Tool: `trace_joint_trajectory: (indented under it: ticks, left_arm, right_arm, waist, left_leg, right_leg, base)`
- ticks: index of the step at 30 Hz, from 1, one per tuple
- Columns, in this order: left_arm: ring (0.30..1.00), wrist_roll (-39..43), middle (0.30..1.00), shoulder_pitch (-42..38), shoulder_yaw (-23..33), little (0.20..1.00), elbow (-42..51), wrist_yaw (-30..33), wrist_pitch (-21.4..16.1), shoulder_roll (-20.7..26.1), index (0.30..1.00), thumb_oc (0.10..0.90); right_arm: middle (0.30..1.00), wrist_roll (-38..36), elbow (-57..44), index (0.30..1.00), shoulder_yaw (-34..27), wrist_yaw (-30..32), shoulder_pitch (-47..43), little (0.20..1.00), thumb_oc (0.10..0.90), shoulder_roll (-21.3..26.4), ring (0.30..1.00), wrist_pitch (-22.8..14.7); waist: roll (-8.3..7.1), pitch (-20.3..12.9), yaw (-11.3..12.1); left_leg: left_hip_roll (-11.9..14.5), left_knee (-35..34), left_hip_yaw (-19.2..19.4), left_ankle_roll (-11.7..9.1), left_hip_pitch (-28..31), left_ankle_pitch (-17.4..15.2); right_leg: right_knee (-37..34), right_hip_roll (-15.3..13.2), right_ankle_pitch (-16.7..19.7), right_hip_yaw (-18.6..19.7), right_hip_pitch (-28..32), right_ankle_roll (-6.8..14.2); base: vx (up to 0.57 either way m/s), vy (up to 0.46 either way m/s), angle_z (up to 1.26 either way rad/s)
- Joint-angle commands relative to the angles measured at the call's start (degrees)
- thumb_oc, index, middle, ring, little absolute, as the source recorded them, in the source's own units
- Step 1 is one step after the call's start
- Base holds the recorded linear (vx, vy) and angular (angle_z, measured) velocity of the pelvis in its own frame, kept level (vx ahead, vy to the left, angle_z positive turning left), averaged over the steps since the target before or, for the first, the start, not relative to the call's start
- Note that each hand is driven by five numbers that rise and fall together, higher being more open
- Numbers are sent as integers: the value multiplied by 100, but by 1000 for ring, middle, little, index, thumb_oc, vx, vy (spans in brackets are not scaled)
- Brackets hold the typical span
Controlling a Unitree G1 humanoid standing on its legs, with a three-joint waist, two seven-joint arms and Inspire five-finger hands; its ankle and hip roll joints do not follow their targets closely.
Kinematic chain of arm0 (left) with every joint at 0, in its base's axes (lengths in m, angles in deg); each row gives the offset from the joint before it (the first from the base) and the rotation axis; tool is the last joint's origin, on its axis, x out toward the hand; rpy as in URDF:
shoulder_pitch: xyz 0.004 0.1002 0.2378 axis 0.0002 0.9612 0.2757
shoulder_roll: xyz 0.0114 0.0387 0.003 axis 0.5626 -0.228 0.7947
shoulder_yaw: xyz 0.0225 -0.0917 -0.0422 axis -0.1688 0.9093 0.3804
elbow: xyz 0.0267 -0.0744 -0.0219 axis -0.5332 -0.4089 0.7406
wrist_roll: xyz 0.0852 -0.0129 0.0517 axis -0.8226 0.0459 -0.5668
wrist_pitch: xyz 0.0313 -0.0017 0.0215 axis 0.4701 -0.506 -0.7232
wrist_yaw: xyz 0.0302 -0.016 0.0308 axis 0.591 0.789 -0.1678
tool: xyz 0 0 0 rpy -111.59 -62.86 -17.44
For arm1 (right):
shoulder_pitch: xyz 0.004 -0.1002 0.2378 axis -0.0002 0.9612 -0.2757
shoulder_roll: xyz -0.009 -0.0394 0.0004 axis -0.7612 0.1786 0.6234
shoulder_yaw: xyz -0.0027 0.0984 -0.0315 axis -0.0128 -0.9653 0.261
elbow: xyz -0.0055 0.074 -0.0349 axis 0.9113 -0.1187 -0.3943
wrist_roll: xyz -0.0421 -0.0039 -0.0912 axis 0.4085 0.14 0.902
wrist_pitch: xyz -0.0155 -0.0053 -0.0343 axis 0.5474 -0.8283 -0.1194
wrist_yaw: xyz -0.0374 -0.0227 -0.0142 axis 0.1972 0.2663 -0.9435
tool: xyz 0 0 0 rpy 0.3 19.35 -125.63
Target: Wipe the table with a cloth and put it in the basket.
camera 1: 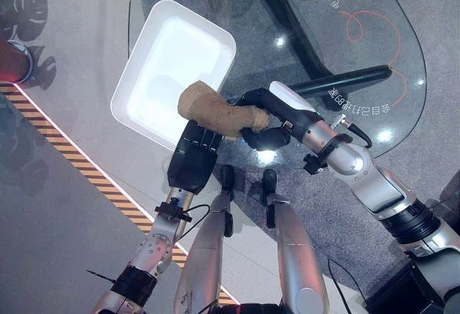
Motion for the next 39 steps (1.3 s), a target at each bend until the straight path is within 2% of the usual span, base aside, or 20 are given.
trace_joint_trajectory:
  ticks: [1, 7, 12, 13, 14, 15, 16, 17, 28, 39]
  left_arm:
    - [900, -399, 900, -1235, 295, 900, 1387, -744, -51, -294, 900, 800]
    - [900, -482, 900, -1341, 282, 900, 1272, -729, -103, -332, 900, 800]
    - [900, -551, 900, -1415, 274, 900, 1144, -838, -182, -344, 900, 800]
    - [808, -559, 808, -1417, 277, 793, 1126, -844, -194, -347, 808, 693]
    - [848, -572, 848, -1433, 280, 840, 1099, -842, -214, -363, 848, 740]
    - [787, -564, 787, -1440, 292, 768, 1083, -869, -215, -373, 787, 668]
    - [561, -538, 561, -1449, 306, 505, 1070, -923, -229, -376, 561, 405]
    - [300, -511, 300, -1451, 319, 200, 1051, -975, -234, -379, 300, 100]
    - [300, -608, 300, -1535, 346, 200, 953, -860, -322, -461, 300, 100]
    - [300, -582, 300, -1525, 413, 200, 794, -947, -312, -562, 300, 100]
  right_arm:
    - [300, -130, -593, 300, 1056, -1160, 273, 200, 100, 167, 300, -298]
    - [300, -549, -585, 300, 1119, -1473, 183, 200, 100, 140, 300, -422]
    - [300, -632, -521, 300, 1114, -1419, 192, 200, 100, 94, 300, -477]
    - [300, -628, -504, 300, 1110, -1388, 199, 200, 100, 89, 300, -491]
    - [300, -585, -452, 300, 1099, -1416, 206, 200, 100, 60, 300, -537]
    - [300, -579, -447, 300, 1095, -1416, 203, 200, 100, 52, 300, -535]
    - [300, -572, -438, 300, 1091, -1415, 204, 200, 100, 44, 300, -542]
    - [300, -565, -416, 300, 1084, -1433, 208, 200, 100, 41, 300, -566]
    - [300, -567, -438, 300, 1025, -1617, 190, 200, 100, -20, 300, -685]
    - [300, -508, -389, 300, 964, -1427, 184, 200, 100, -81, 300, -679]
  waist:
    - [-205, -159, 75]
    - [-226, -159, 83]
    - [-242, -159, 74]
    - [-242, -159, 72]
    - [-245, -159, 67]
    - [-244, -159, 67]
    - [-244, -159, 66]
    - [-247, -159, 64]
    - [-242, -159, 47]
    - [-253, -159, 47]
  left_leg:
    - [-161, 836, -113, 97, -205, -550]
    - [-164, 790, -126, 94, -188, -529]
    - [-165, 802, -136, 95, -198, -531]
    - [-166, 799, -135, 96, -199, -532]
    - [-172, 800, -131, 98, -209, -535]
    - [-174, 802, -131, 96, -212, -536]
    - [-173, 799, -131, 96, -210, -539]
    - [-177, 794, -132, 94, -206, -542]
    - [-201, 777, -161, 89, -238, -531]
    - [-217, 782, -169, 86, -249, -542]
  right_leg:
    - [-1032, 112, 572, -180, 387, 219]
    - [-1045, 131, 575, -167, 389, 218]
    - [-1030, 139, 581, -157, 373, 218]
    - [-1035, 139, 581, -156, 373, 217]
    - [-1041, 144, 585, -152, 362, 218]
    - [-1040, 141, 585, -154, 359, 222]
    - [-1041, 141, 585, -156, 357, 222]
    - [-1048, 142, 585, -156, 360, 221]
    - [-1066, 144, 595, -150, 329, 224]
    - [-1088, 145, 591, -169, 333, 219]
  base:
    - [0, 0, 0]
    - [-4, 1, 2]
    - [0, 0, 0]
    - [0, 0, 0]
    - [0, 0, 0]
    - [0, 0, 0]
    - [0, 0, 0]
    - [0, 0, 0]
    - [0, 0, 0]
    - [0, 0, 0]
